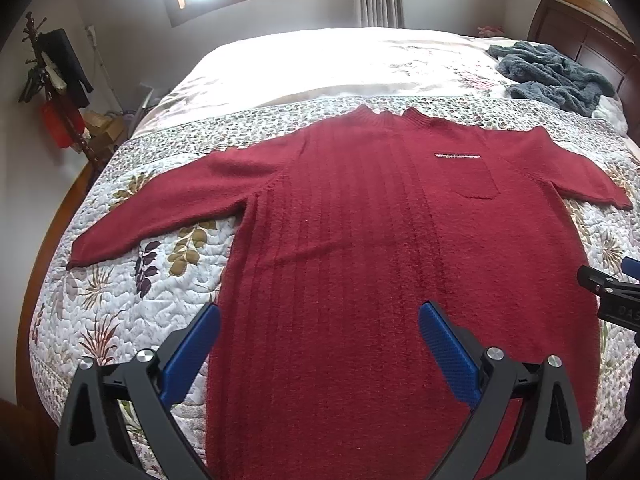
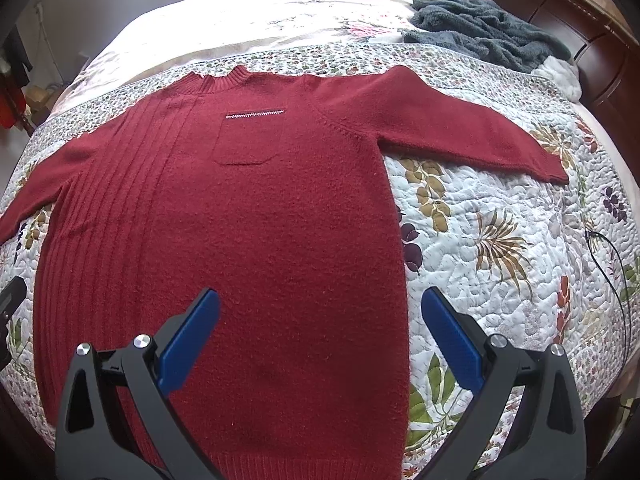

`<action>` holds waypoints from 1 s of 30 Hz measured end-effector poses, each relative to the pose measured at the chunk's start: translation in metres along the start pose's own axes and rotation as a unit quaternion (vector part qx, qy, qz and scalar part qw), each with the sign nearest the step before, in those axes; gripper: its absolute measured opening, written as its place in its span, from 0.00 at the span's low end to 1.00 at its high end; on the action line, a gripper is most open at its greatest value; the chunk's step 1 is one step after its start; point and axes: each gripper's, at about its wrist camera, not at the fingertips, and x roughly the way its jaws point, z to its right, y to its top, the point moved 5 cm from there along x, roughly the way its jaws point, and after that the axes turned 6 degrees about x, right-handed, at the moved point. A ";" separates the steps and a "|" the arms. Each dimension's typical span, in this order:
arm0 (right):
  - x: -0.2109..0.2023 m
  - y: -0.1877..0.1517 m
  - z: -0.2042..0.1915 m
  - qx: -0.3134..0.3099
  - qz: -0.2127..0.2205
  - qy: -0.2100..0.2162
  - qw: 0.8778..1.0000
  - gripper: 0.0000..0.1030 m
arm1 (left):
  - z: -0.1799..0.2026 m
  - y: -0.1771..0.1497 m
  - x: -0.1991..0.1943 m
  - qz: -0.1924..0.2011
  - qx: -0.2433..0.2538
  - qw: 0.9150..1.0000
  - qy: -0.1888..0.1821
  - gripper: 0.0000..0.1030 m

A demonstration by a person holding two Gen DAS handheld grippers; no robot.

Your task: Fold small clothes

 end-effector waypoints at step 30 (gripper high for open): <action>0.005 0.000 0.000 0.000 0.003 0.004 1.000 0.97 | -0.002 0.000 0.004 -0.002 0.000 1.000 0.006 0.96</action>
